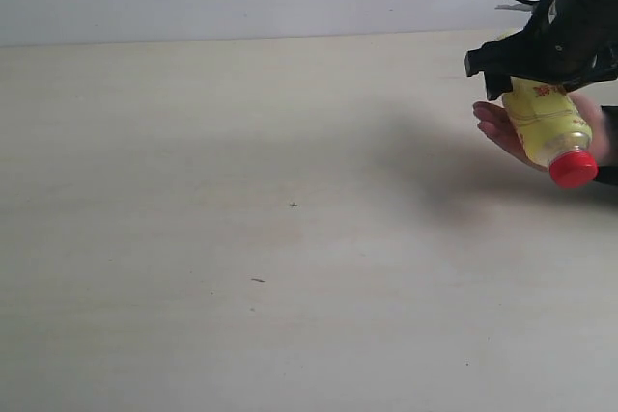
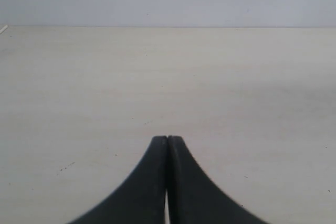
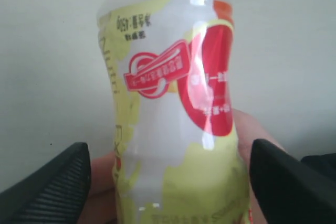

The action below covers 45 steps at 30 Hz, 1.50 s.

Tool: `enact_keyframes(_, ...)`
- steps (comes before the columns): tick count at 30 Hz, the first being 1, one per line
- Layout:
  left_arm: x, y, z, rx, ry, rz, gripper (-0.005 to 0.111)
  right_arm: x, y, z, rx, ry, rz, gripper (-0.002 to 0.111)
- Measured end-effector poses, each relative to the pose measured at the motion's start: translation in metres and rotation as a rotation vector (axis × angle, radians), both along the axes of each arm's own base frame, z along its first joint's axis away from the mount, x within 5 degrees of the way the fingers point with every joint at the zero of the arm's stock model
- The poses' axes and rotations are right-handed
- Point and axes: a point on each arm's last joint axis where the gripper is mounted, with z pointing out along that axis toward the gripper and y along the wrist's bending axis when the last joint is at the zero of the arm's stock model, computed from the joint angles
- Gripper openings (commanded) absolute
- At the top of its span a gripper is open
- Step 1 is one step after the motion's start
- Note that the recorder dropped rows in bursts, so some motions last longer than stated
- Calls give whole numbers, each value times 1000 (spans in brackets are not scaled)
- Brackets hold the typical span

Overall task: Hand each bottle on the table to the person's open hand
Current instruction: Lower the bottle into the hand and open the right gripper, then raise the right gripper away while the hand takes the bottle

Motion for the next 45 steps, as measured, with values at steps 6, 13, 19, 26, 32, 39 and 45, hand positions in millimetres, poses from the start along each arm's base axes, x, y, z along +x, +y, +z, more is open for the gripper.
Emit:
enact_keyframes(6,0,0,0,0,0,0,0,0,-1,4,-24,-16,16,88)
enact_keyframes(13,0,0,0,0,0,0,0,-4,-4,22,-42,-65,28,88)
enact_keyframes(19,0,0,0,0,0,0,0,-16,-6,55,-23,-139,27,88)
enact_keyframes(26,0,0,0,0,0,0,0,-44,-13,102,-52,-203,54,88)
enact_keyframes(32,0,0,0,0,0,0,0,-73,-18,132,-51,-210,54,87)
enact_keyframes(39,0,0,0,0,0,0,0,-96,-8,150,83,-208,141,75)
enact_keyframes(45,0,0,0,0,0,0,0,-108,-4,161,136,-239,191,21)
